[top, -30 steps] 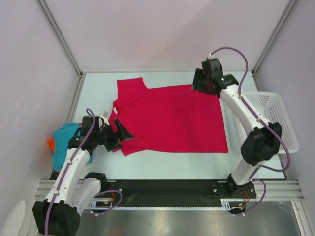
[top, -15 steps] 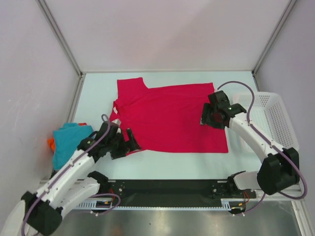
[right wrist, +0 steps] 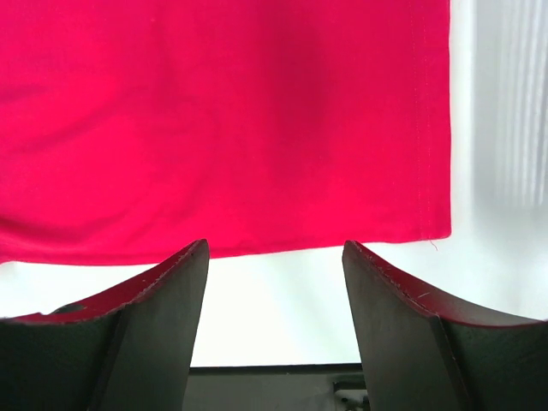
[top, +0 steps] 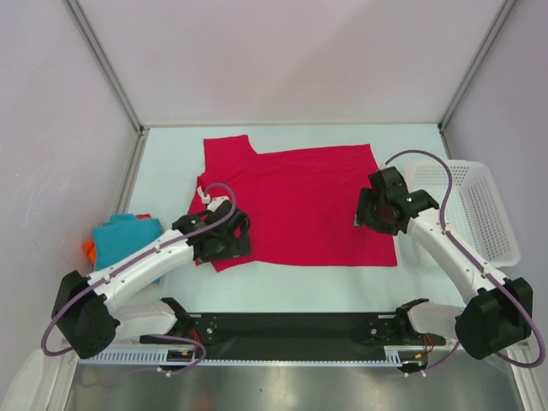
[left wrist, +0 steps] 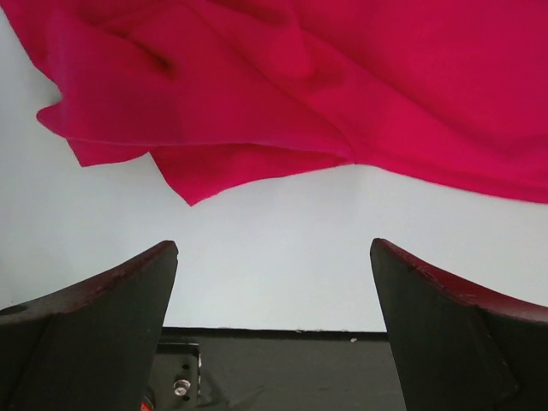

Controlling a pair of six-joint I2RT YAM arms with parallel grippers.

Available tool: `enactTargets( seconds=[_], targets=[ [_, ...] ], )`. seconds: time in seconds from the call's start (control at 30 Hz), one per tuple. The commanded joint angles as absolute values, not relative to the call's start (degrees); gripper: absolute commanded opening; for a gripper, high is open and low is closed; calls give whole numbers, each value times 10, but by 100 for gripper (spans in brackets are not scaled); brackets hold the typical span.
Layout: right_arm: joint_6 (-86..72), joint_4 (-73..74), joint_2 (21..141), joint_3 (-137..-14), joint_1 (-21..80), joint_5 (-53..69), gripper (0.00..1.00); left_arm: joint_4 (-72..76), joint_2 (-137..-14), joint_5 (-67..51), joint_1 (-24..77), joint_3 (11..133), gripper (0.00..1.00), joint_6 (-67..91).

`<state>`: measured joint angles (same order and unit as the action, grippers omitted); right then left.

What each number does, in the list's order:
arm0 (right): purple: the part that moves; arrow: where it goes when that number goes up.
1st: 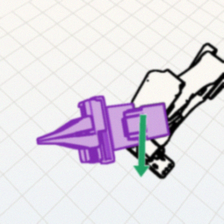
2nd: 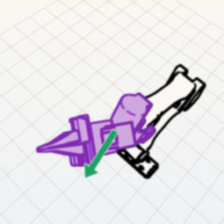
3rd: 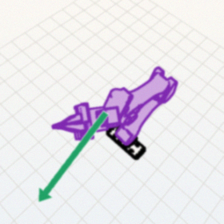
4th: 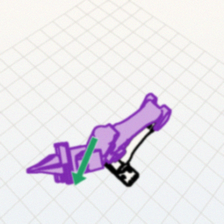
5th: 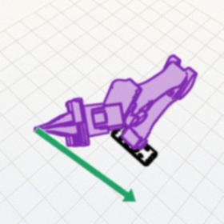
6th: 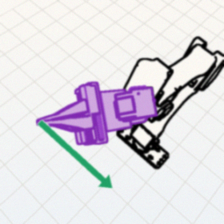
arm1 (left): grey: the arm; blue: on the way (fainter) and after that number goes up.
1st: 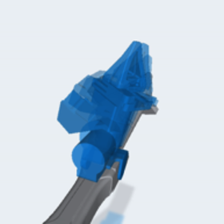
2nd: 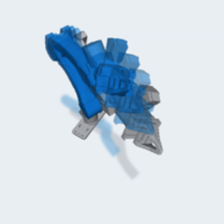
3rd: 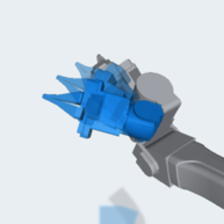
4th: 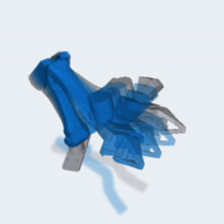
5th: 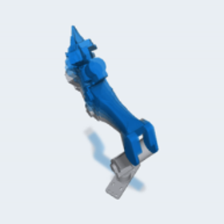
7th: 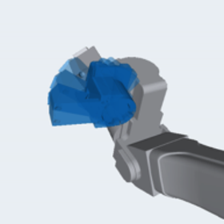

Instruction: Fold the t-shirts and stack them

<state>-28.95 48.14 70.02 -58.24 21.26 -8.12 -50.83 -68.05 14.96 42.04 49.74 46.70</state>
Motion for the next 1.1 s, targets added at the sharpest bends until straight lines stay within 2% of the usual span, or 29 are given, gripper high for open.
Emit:
enactTargets(
  seconds=[0.0,0.13,0.27,0.53,1.07],
  targets=[
    [-298,487,685,-579,211,-81,70,-482,-615,151,408,459,100,527],
    [-299,488,683,-579,212,-80,70,-302,-468,-32,303,286,100,636],
    [-298,493,674,-576,214,-82,70,-410,-430,60,298,315,100,620],
    [-299,503,659,-561,214,-85,69,-348,-392,20,292,224,100,687],
    [-295,530,659,-576,214,-91,68,-410,-323,86,295,171,100,769]
  ],
)
